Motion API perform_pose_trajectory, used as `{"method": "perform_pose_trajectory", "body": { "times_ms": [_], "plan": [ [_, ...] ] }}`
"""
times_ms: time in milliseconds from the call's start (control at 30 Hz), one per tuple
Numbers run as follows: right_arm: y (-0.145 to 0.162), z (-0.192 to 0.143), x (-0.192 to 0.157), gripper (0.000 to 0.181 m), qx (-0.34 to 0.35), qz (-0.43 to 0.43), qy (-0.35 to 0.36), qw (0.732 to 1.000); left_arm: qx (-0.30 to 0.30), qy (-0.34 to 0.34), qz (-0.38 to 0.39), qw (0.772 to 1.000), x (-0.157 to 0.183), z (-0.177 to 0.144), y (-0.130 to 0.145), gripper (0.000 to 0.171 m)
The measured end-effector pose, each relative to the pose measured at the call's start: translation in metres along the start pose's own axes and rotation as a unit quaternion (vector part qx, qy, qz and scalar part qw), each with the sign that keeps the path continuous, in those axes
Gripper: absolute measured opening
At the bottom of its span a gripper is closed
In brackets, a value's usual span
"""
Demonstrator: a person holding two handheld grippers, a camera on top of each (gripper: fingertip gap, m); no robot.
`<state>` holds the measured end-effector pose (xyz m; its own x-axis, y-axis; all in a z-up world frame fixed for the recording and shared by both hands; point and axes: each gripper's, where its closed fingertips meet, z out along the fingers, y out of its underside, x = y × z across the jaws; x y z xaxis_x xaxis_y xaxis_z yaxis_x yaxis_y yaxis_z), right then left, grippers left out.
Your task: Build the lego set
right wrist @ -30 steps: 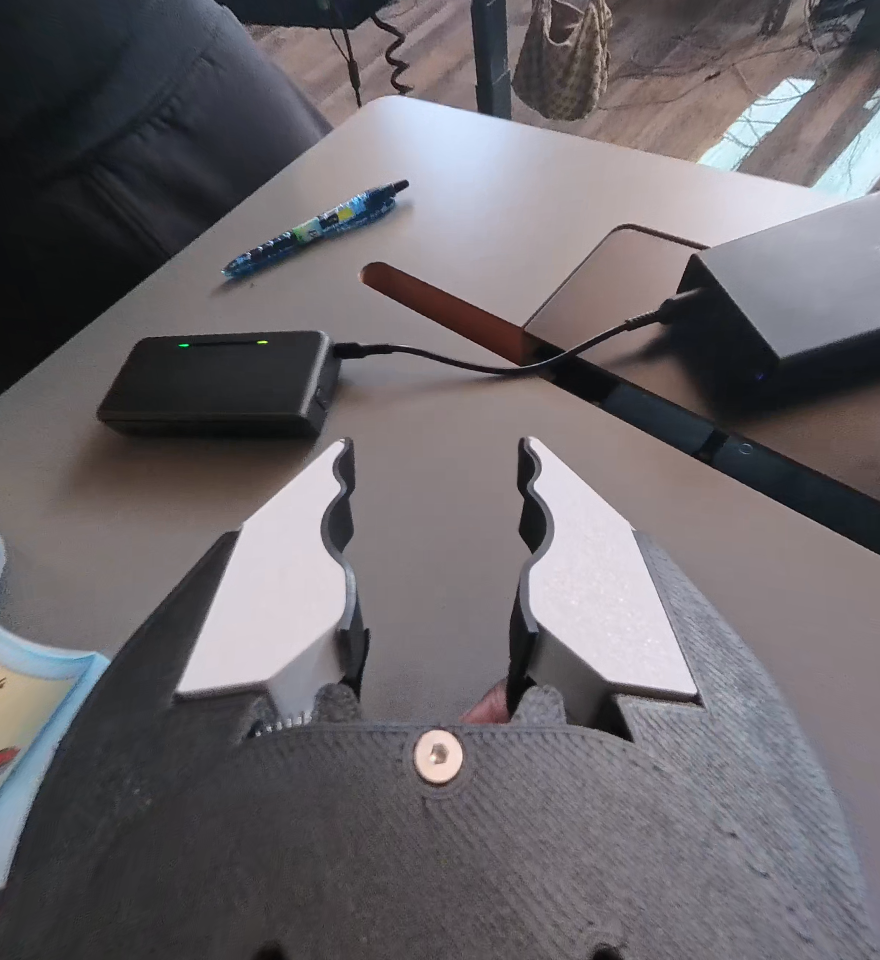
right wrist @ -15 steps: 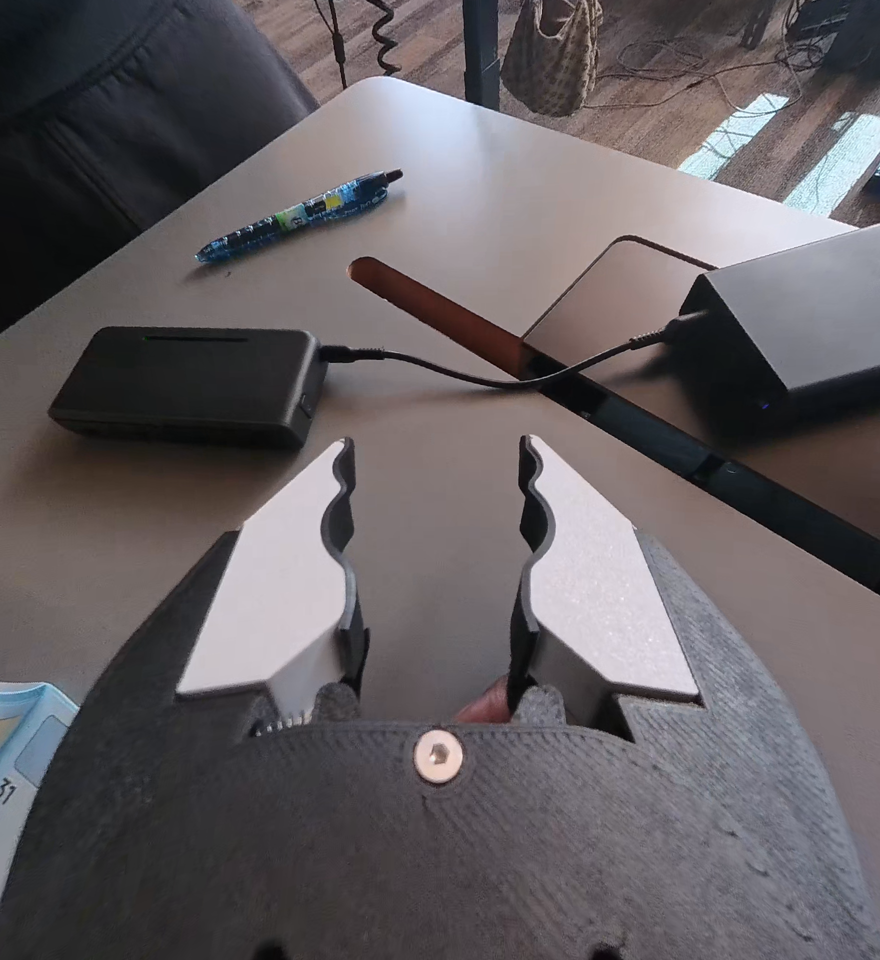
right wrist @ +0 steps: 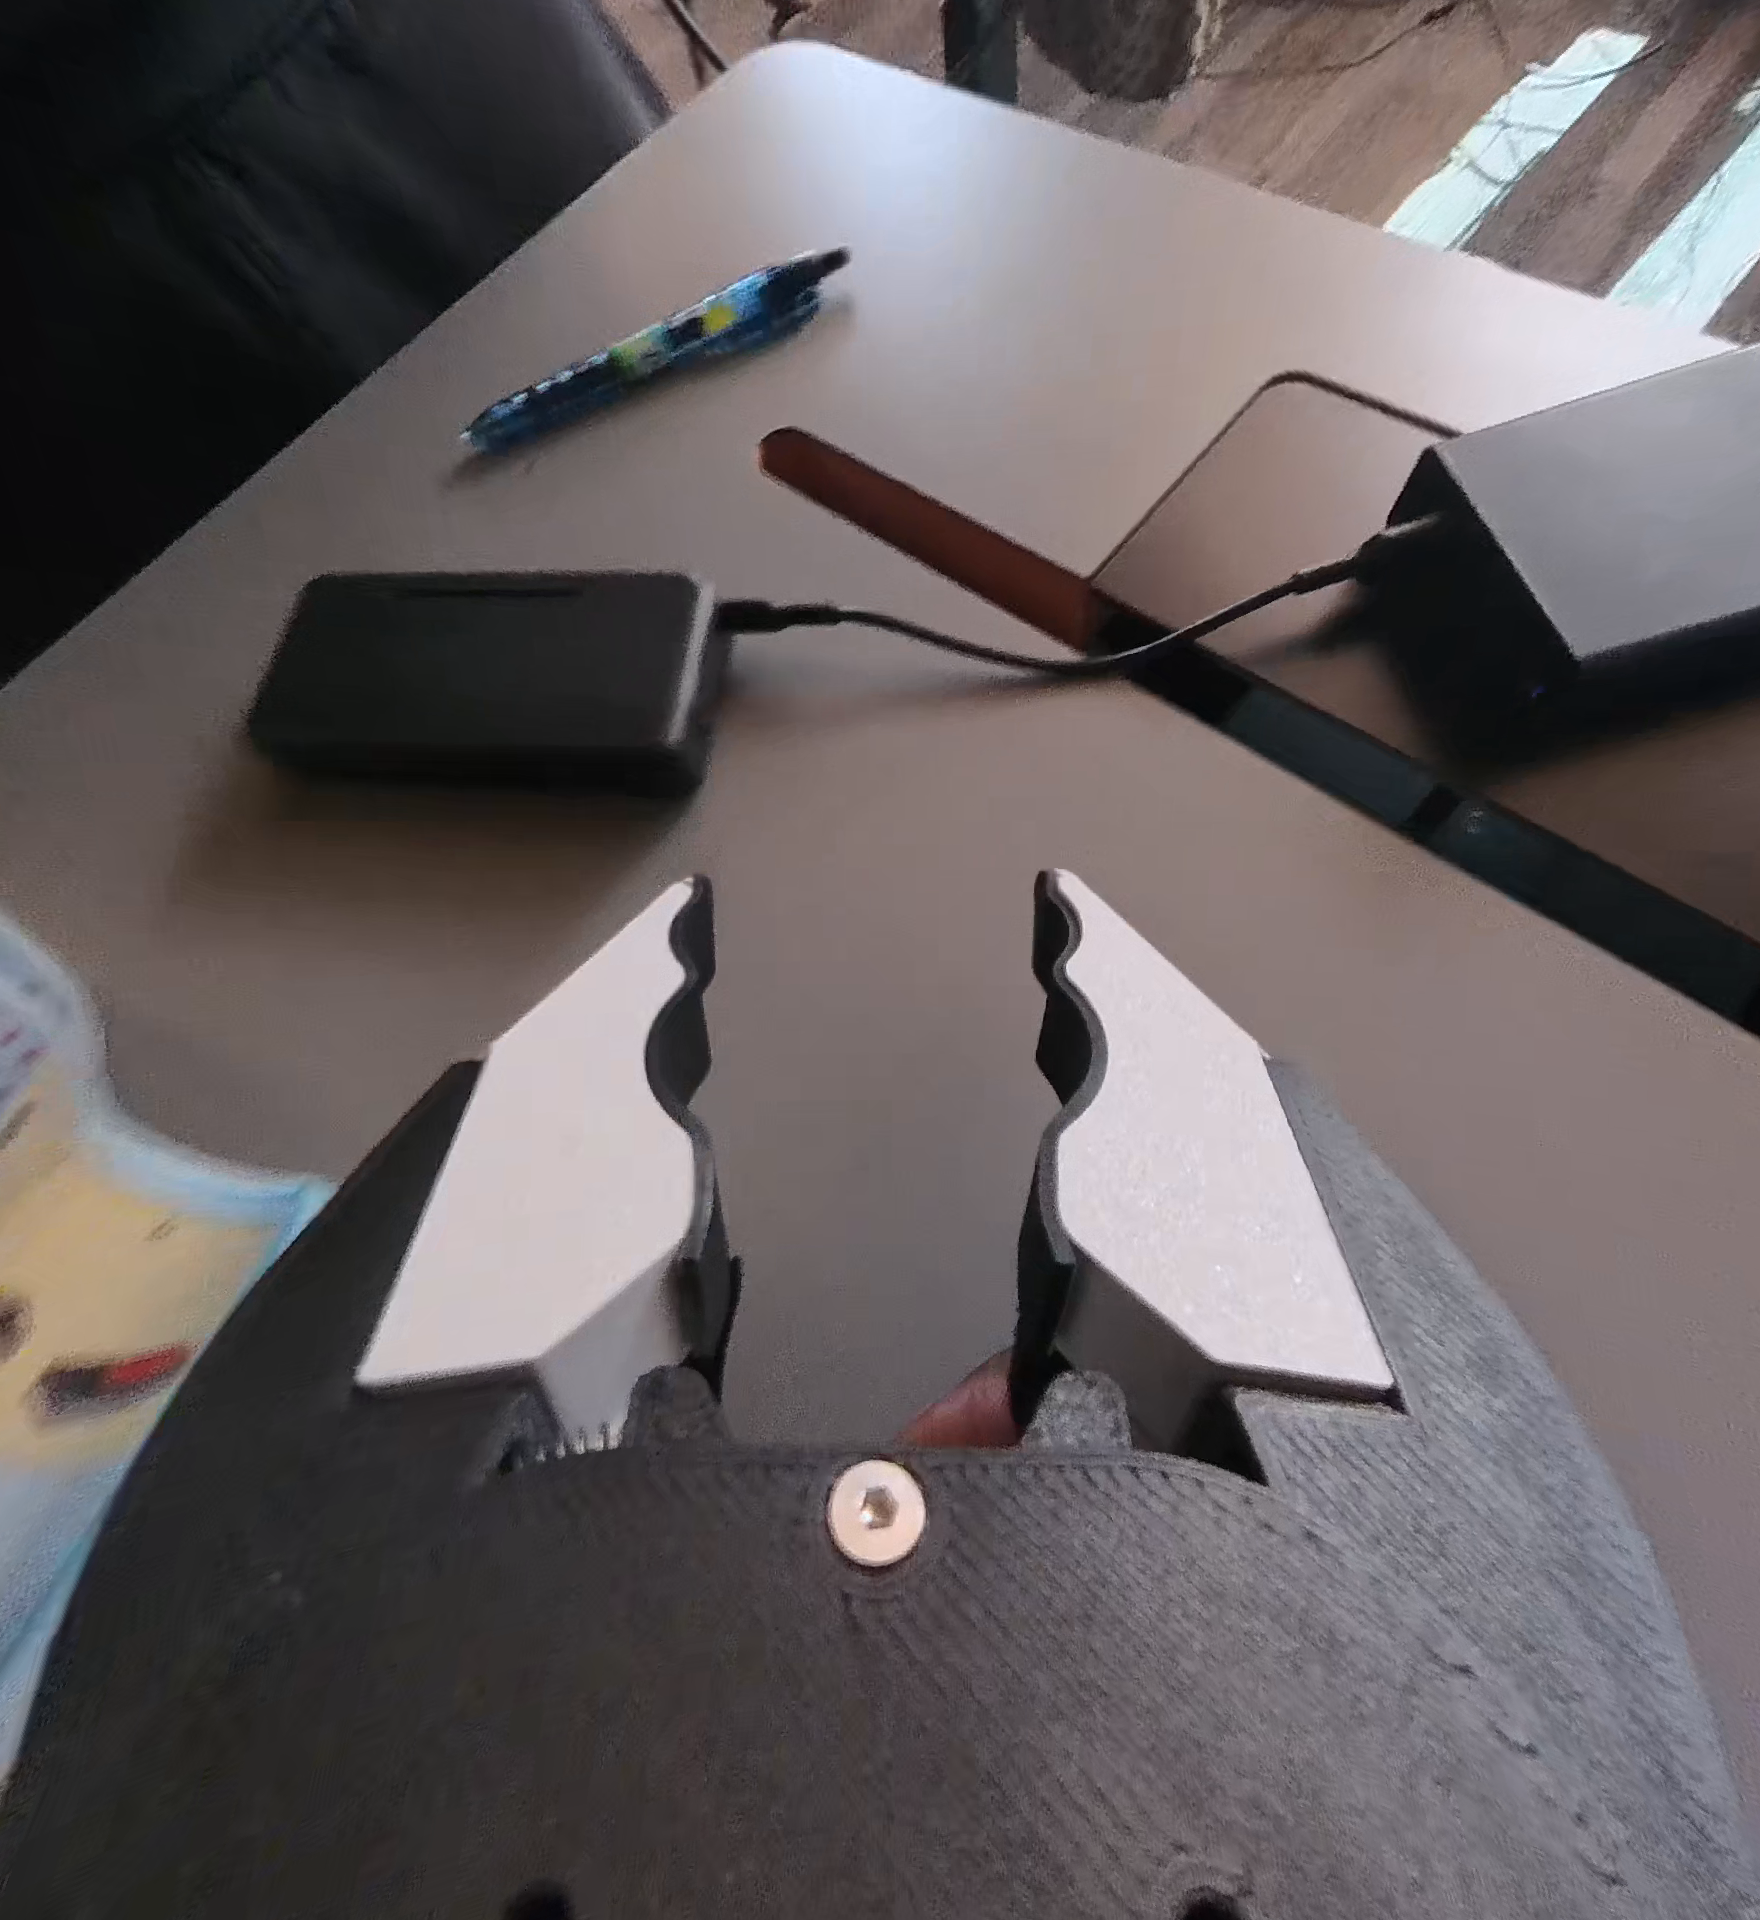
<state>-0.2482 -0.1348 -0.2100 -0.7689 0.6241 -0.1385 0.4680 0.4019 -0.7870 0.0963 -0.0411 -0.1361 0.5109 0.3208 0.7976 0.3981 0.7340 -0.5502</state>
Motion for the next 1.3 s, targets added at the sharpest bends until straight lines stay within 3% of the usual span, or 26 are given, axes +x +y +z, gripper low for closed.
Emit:
{"method": "perform_pose_trajectory", "body": {
  "times_ms": [100,267,400,567,700,867,1167,1300],
  "plan": [
    [0.006,-0.05,-0.032,0.063,0.004,-0.024,-0.035,0.999,-0.002,-0.017,-0.009,1.0,-0.007,0.0,0.0,0.011],
    [0.036,-0.172,-0.075,0.058,0.056,-0.015,-0.144,0.988,-0.008,-0.039,-0.029,0.999,-0.019,0.001,0.001,0.011],
    [0.088,-0.259,-0.062,0.053,0.099,-0.044,-0.135,0.985,-0.015,-0.047,-0.033,0.998,-0.025,0.007,0.003,0.01],
    [0.177,-0.323,-0.025,0.051,0.082,-0.089,-0.058,0.991,-0.032,-0.052,-0.03,0.998,-0.029,0.023,0.006,0.011],
    [0.234,-0.346,0.0,0.051,0.05,-0.074,-0.029,0.996,-0.046,-0.059,-0.023,0.997,-0.032,0.038,0.009,0.011],
    [0.279,-0.345,0.028,0.05,0.031,-0.028,-0.017,0.999,-0.062,-0.071,-0.036,0.995,-0.039,0.052,0.022,0.01],
    [0.26,-0.339,0.048,0.05,0.077,-0.012,-0.017,0.997,-0.07,-0.075,-0.064,0.993,-0.048,0.069,0.032,0.011],
    [0.277,-0.351,0.059,0.048,0.049,-0.019,0.004,0.999,-0.08,-0.081,-0.063,0.992,-0.051,0.074,0.036,0.011]
  ]
}}
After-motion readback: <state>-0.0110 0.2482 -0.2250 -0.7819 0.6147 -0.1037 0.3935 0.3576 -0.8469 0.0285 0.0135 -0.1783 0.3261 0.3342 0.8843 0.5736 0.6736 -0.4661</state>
